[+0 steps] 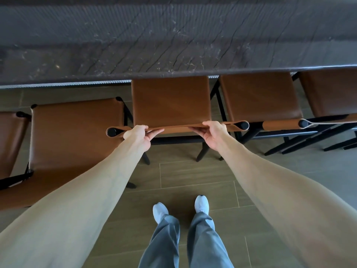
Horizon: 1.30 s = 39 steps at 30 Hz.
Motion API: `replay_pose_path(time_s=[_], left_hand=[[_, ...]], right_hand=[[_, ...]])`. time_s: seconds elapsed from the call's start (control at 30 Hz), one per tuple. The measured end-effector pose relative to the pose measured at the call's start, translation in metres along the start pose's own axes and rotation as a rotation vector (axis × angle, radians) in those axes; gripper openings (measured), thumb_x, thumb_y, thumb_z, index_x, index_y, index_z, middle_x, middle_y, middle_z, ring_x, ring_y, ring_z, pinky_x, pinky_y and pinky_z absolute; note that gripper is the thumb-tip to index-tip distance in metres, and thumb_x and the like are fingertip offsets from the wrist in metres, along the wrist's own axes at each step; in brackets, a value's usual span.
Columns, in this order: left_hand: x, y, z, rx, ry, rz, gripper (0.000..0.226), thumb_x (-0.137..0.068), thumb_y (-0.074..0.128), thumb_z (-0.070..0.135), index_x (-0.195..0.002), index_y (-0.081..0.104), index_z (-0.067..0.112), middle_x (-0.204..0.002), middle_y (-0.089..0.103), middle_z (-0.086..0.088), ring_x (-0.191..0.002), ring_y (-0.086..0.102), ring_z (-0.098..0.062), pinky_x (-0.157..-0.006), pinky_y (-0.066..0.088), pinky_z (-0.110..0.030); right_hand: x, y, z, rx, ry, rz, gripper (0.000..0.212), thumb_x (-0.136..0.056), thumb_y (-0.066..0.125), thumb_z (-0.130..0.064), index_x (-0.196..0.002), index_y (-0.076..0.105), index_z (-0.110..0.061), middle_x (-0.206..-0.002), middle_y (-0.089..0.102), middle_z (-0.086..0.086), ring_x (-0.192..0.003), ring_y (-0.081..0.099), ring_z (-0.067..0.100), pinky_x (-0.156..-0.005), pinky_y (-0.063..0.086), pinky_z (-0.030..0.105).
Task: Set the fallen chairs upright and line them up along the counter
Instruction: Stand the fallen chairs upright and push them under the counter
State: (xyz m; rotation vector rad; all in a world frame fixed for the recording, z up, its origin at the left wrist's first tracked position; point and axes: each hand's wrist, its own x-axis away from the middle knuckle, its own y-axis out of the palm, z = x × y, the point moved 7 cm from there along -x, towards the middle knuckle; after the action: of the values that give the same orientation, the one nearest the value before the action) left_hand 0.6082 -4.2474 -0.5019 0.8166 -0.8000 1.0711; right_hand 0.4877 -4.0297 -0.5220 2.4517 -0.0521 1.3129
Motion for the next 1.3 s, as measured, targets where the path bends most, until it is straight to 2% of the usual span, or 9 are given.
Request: replay_pose_path(time_s=[0.1, 0.23, 0.4, 0.6, 0.7, 0.9, 1.03, 1.23, 1.3], left_hand=[[0.004, -0.002, -0.001, -0.045, 0.021, -0.008, 0.021, -0.092, 0.055, -0.017, -0.106, 0.057, -0.002, -0.112, 0.059, -0.029, -0.083, 0.066, -0.052, -0.07, 0.06, -0.06], [0.006, -0.007, 0.001, -0.061, 0.034, -0.071, 0.035, -0.092, 0.063, -0.008, -0.125, 0.054, 0.0, -0.116, 0.06, -0.028, -0.1, 0.066, -0.049, -0.078, 0.06, -0.06], [0.011, -0.012, 0.002, -0.096, 0.043, -0.093, 0.032, -0.092, 0.061, -0.01, -0.123, 0.055, -0.003, -0.116, 0.063, -0.031, -0.094, 0.07, -0.047, -0.078, 0.061, -0.057], [0.009, -0.011, 0.0, -0.111, 0.03, -0.085, 0.035, -0.092, 0.063, -0.008, -0.125, 0.055, -0.002, -0.118, 0.061, -0.031, -0.095, 0.07, -0.046, -0.078, 0.06, -0.058], [0.005, -0.011, 0.0, -0.102, 0.034, -0.072, 0.032, -0.093, 0.056, -0.013, -0.123, 0.055, -0.004, -0.118, 0.062, -0.031, -0.09, 0.07, -0.047, -0.079, 0.06, -0.057], [0.005, -0.015, -0.003, -0.155, 0.03, -0.027, 0.044, -0.089, 0.047, -0.021, -0.128, 0.052, -0.002, -0.132, 0.053, -0.028, -0.1, 0.06, -0.056, -0.074, 0.06, -0.06], [0.009, -0.016, -0.005, -0.163, 0.034, -0.004, 0.043, -0.09, 0.047, -0.021, -0.126, 0.053, 0.0, -0.132, 0.054, -0.027, -0.096, 0.06, -0.055, -0.072, 0.061, -0.058], [0.009, -0.02, -0.01, -0.148, 0.026, -0.016, 0.044, -0.091, 0.046, -0.019, -0.131, 0.051, 0.001, -0.132, 0.055, -0.026, -0.103, 0.062, -0.055, -0.074, 0.06, -0.058], [0.01, -0.022, -0.012, -0.15, 0.018, -0.012, 0.043, -0.092, 0.047, -0.019, -0.129, 0.052, 0.001, -0.13, 0.056, -0.025, -0.099, 0.063, -0.054, -0.074, 0.061, -0.058]], right_hand=[[0.008, 0.0, 0.0, 0.094, 0.05, -0.078, 0.039, -0.104, 0.051, -0.001, -0.142, 0.042, 0.002, -0.129, 0.061, 0.036, -0.104, 0.071, 0.048, -0.078, 0.063, 0.054], [0.014, -0.006, -0.001, 0.233, 0.145, -0.188, 0.052, -0.101, 0.062, -0.026, -0.144, 0.042, -0.005, -0.135, 0.057, 0.033, -0.106, 0.07, 0.05, -0.088, 0.06, 0.056], [0.014, -0.004, 0.001, 0.249, 0.122, -0.138, 0.041, -0.103, 0.058, -0.016, -0.139, 0.047, 0.0, -0.128, 0.062, 0.033, -0.101, 0.071, 0.049, -0.082, 0.062, 0.053], [0.015, 0.016, 0.023, 0.205, 0.087, -0.105, 0.038, -0.101, 0.062, -0.014, -0.135, 0.048, -0.007, -0.125, 0.06, 0.033, -0.103, 0.069, 0.05, -0.085, 0.061, 0.057], [0.012, 0.024, 0.028, 0.142, 0.064, -0.09, 0.03, -0.103, 0.054, -0.006, -0.132, 0.048, -0.002, -0.123, 0.063, 0.034, -0.1, 0.072, 0.048, -0.083, 0.062, 0.055], [0.018, 0.018, 0.036, 0.031, 0.043, -0.057, 0.039, -0.098, 0.038, 0.015, -0.136, 0.046, 0.005, -0.131, 0.058, 0.034, -0.109, 0.067, 0.05, -0.089, 0.06, 0.057], [0.023, 0.017, 0.035, 0.034, 0.032, -0.039, 0.045, -0.097, 0.037, 0.017, -0.14, 0.043, 0.003, -0.133, 0.056, 0.033, -0.111, 0.065, 0.051, -0.09, 0.059, 0.058], [0.027, 0.015, 0.036, 0.05, 0.033, -0.049, 0.041, -0.099, 0.037, 0.016, -0.136, 0.046, 0.004, -0.132, 0.057, 0.031, -0.111, 0.065, 0.05, -0.091, 0.059, 0.058], [0.029, 0.013, 0.037, 0.049, 0.033, -0.052, 0.04, -0.099, 0.038, 0.015, -0.136, 0.046, 0.004, -0.132, 0.057, 0.031, -0.111, 0.066, 0.049, -0.089, 0.059, 0.057]])
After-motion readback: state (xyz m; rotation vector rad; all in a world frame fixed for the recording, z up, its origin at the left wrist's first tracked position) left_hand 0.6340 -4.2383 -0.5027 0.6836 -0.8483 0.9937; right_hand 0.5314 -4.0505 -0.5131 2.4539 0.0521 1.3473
